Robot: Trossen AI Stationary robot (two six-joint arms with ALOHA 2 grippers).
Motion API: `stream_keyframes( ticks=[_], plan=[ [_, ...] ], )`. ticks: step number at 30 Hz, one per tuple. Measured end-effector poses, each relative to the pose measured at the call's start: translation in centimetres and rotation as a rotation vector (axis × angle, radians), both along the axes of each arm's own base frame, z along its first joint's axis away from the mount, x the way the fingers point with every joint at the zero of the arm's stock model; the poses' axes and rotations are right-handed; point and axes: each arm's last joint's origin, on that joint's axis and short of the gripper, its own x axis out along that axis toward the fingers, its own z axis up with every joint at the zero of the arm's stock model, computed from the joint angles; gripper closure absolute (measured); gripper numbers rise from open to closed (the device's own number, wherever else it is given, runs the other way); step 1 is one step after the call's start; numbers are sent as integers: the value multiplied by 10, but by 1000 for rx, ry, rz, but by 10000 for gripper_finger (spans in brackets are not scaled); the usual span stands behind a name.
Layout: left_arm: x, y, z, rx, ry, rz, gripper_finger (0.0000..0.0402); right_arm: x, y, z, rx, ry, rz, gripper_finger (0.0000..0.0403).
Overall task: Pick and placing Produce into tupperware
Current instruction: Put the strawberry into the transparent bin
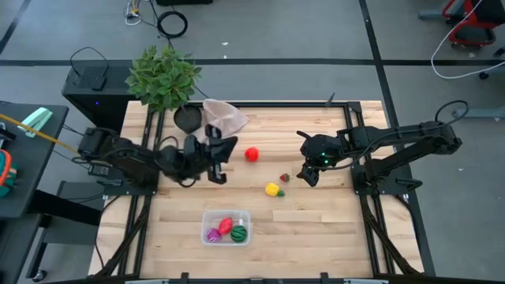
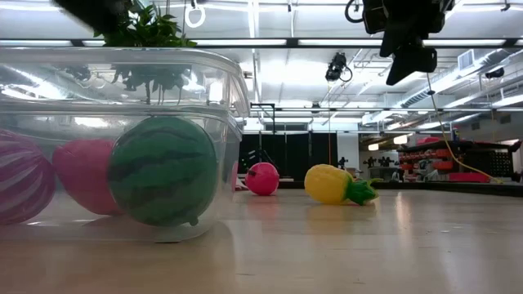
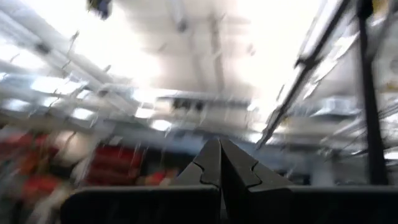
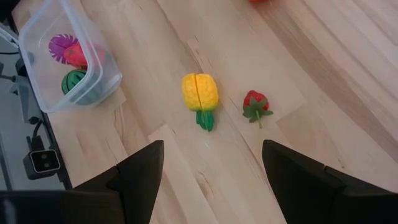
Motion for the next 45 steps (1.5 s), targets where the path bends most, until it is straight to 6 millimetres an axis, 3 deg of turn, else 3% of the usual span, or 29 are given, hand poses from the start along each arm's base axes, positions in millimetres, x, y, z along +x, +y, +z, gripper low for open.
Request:
stream_keyframes(
  ticks=[9,13,18,24,29,45],
  plan=[
    [-56,14,-96,-243,299,11,400,1,-1,0,-13,-8,-22,126],
    [-75,13,-126,-309,413,39,400,2,-1,1,-6,-20,-31,126],
    [-80,7,-139,-272,528,70,399,5,-3,3,6,-54,-101,126],
    [-81,-3,-162,-344,712,4,400,9,-10,6,25,-103,-190,126],
    [-84,-12,-169,-331,789,-26,396,12,-16,6,20,-115,-217,126],
    [-88,-26,-175,-292,875,-179,375,56,-13,-49,39,131,-11,126]
  ],
)
